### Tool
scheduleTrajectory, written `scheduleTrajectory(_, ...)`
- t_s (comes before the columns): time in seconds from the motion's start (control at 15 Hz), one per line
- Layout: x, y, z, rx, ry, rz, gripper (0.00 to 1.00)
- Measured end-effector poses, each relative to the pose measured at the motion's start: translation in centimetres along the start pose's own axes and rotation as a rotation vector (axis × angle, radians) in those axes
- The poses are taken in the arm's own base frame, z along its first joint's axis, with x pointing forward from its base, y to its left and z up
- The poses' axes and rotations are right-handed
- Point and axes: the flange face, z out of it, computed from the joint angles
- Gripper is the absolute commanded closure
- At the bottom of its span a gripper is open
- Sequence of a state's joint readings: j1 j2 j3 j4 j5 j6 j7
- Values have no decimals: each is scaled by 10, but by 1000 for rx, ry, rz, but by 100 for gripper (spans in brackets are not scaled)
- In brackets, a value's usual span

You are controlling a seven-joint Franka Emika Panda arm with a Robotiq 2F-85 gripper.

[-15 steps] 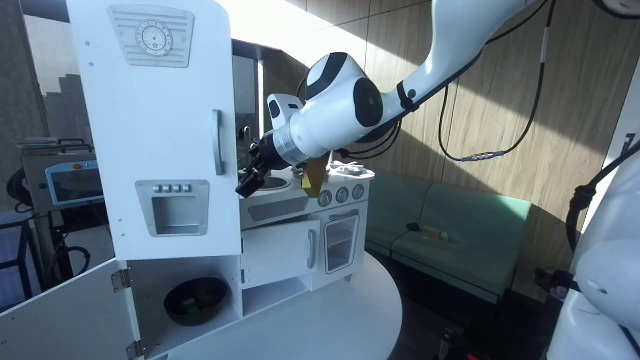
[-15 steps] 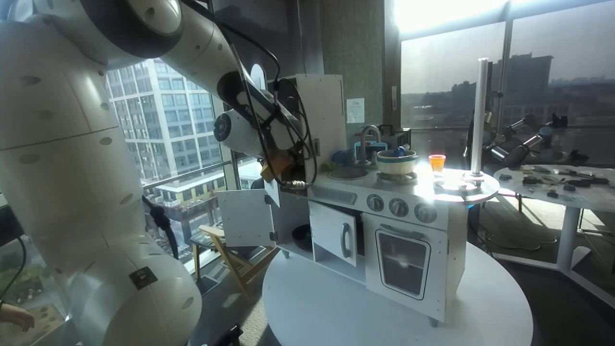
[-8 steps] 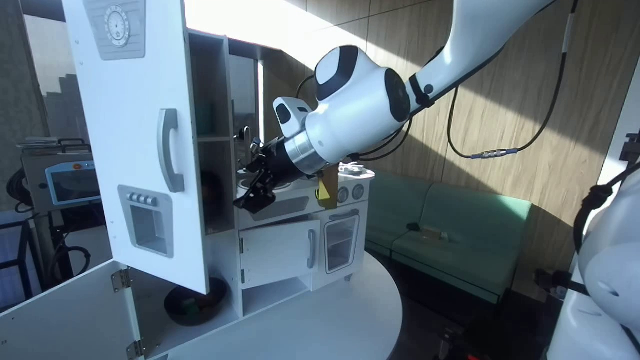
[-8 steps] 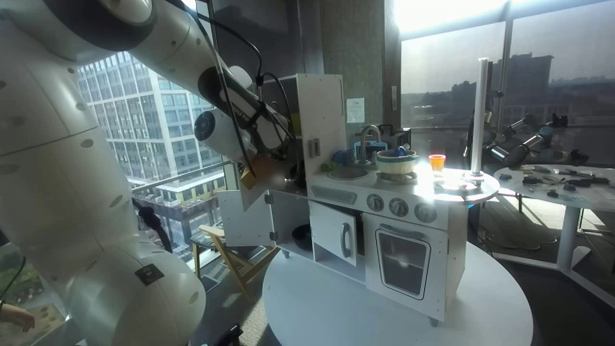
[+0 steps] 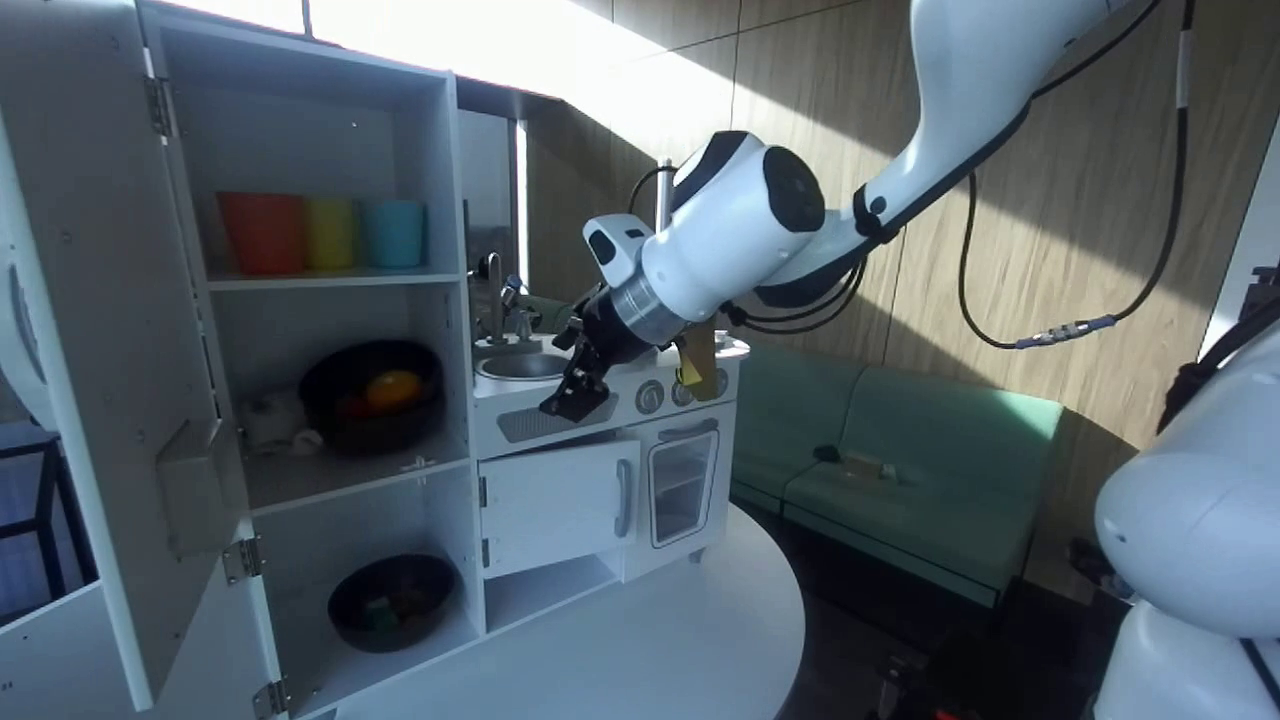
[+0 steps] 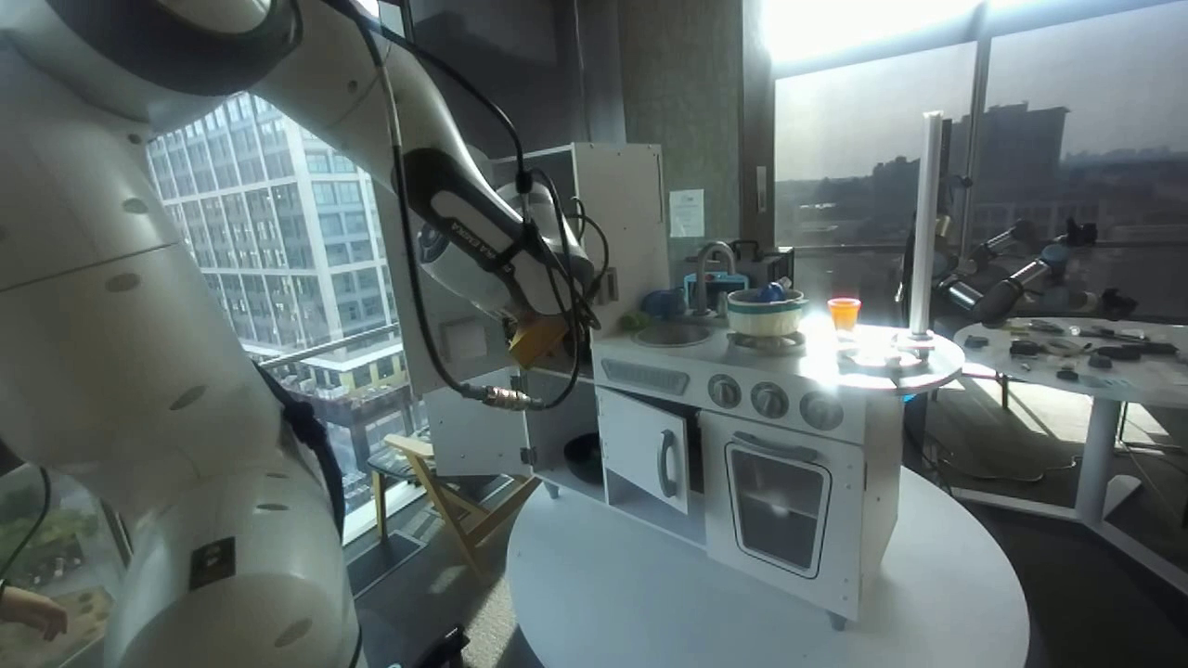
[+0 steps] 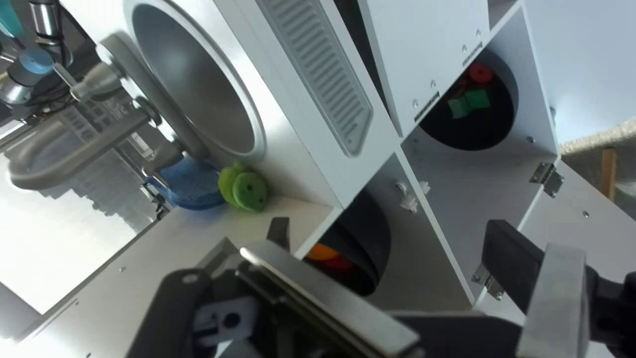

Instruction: Close the middle cabinet door at the bottom and then open the bottom left and top left cabinet doors

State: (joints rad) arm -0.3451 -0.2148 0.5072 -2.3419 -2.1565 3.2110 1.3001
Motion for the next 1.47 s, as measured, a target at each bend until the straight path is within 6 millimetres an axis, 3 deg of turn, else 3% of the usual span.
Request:
scheduleTrajectory(0.2, -34, 10, 14, -10, -110, 11, 0)
scheduleTrajectory(0.53, -73, -33, 36, 14, -345, -14, 0)
scheduleTrajectory(0.73, -73, -53, 39, 11, -503, -45, 0)
scheduleTrajectory(0.87, -67, -55, 37, 17, -600, -59, 0)
scheduleTrajectory(1.13, -55, -38, 24, 33, -686, -74, 0)
scheduleTrajectory(1.47, -57, -11, 19, 33, -686, -82, 0)
